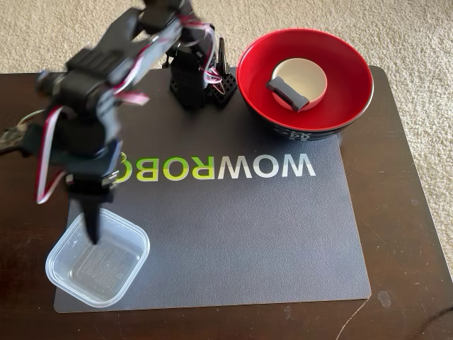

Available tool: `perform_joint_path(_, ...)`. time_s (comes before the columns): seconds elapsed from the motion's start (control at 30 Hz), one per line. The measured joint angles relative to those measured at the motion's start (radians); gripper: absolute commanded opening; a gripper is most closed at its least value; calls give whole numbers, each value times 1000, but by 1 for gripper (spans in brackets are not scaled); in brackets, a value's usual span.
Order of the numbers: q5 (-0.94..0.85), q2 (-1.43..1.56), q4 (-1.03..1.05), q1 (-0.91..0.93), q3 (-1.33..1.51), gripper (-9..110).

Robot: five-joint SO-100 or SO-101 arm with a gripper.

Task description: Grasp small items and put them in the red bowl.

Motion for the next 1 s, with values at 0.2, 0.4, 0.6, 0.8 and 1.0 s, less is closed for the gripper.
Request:
perform_joint_path(0.2, -26, -146, 0, 35, -58, 28)
perform_joint_path(0.4, -18, -267, 15, 15, -83, 11)
perform_joint_path(0.6, 23, -298, 57, -37, -91, 0)
perform_joint_path(0.8, 115, -140, 87, -107, -89, 0)
perform_joint_path(1.0, 273, 190, 173, -399, -67, 0)
